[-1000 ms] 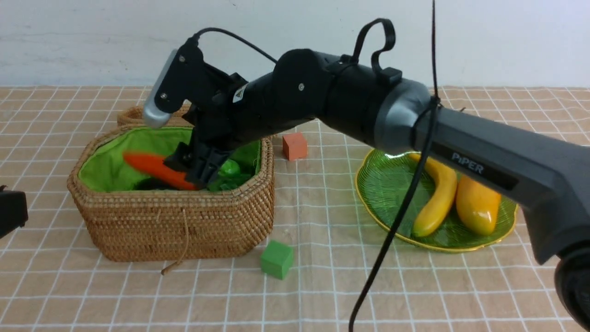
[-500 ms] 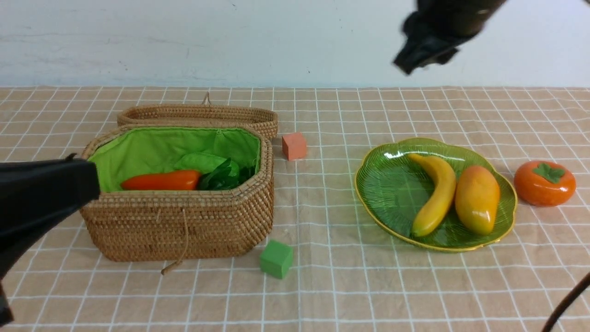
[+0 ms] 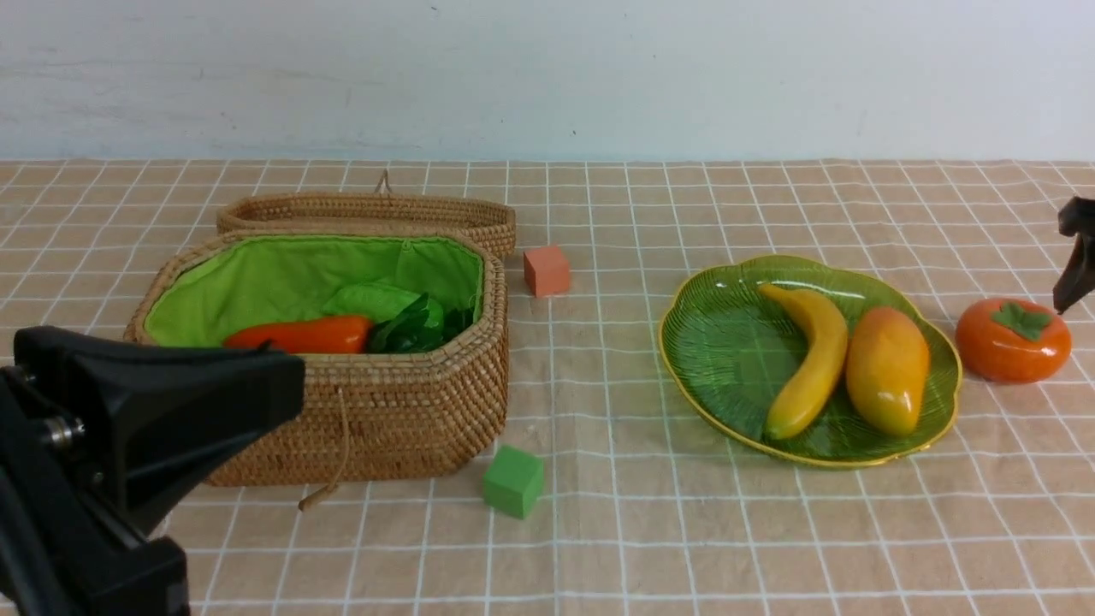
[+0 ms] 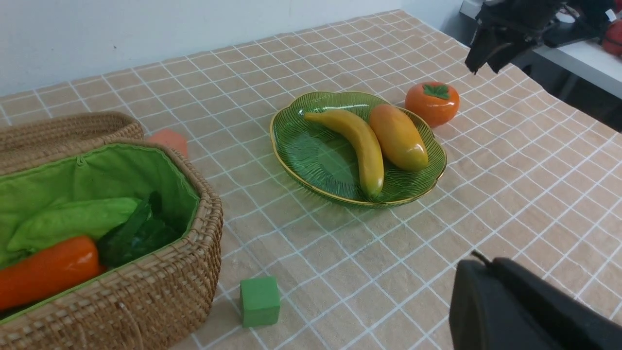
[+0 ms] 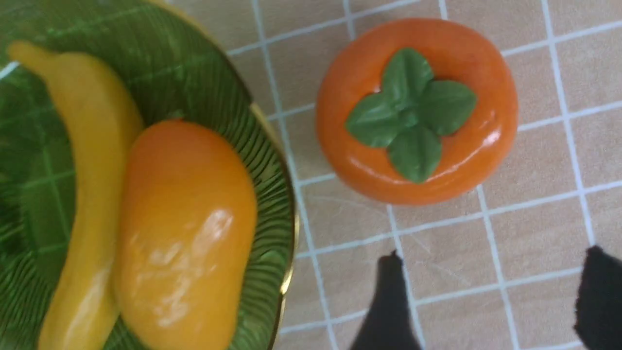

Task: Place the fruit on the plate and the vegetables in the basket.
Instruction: Grab a tomato with your right arm and place it on the plate on the right.

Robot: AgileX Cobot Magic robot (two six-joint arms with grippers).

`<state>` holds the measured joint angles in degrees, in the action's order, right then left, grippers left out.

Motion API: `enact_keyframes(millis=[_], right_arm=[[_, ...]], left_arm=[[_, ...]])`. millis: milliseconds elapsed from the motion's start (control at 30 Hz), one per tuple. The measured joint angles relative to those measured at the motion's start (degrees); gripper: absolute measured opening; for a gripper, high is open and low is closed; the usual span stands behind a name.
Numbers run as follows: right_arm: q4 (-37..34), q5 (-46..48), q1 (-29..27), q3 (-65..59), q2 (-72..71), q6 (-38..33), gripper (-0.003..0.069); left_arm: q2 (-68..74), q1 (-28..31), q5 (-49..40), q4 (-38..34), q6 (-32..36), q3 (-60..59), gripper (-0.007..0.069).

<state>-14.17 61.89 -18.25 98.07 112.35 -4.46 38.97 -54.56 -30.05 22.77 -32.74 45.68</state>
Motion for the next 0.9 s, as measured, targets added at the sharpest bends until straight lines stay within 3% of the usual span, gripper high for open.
enact_keyframes(millis=[33, 133, 500, 767, 900], right_arm=[[-1.3, -1.0, -1.9, -0.1, 2.0, 0.3, 0.0625], [-5.3, -3.5, -4.6, -0.1, 5.5, 0.5, 0.0676], [-23.1, -12.2, -5.4, -0.1, 13.0, -5.3, 0.0676], [-24.3, -12.3, -3.5, -0.1, 13.4, -5.9, 0.0664], [-24.3, -13.1, -2.3, -0.1, 13.4, -7.1, 0.0613]], left_arm=[[0.0, 0.0, -0.1, 0.0, 0.0, 0.0, -0.0013], [0.0, 0.0, -0.1, 0.0, 0.0, 0.0, -0.0013], [0.0, 0.0, -0.1, 0.0, 0.0, 0.0, -0.0013], [0.0, 0.0, 0.0, 0.0, 0.0, 0.0, -0.0013], [0.0, 0.0, 0.0, 0.0, 0.0, 0.0, -0.0013]])
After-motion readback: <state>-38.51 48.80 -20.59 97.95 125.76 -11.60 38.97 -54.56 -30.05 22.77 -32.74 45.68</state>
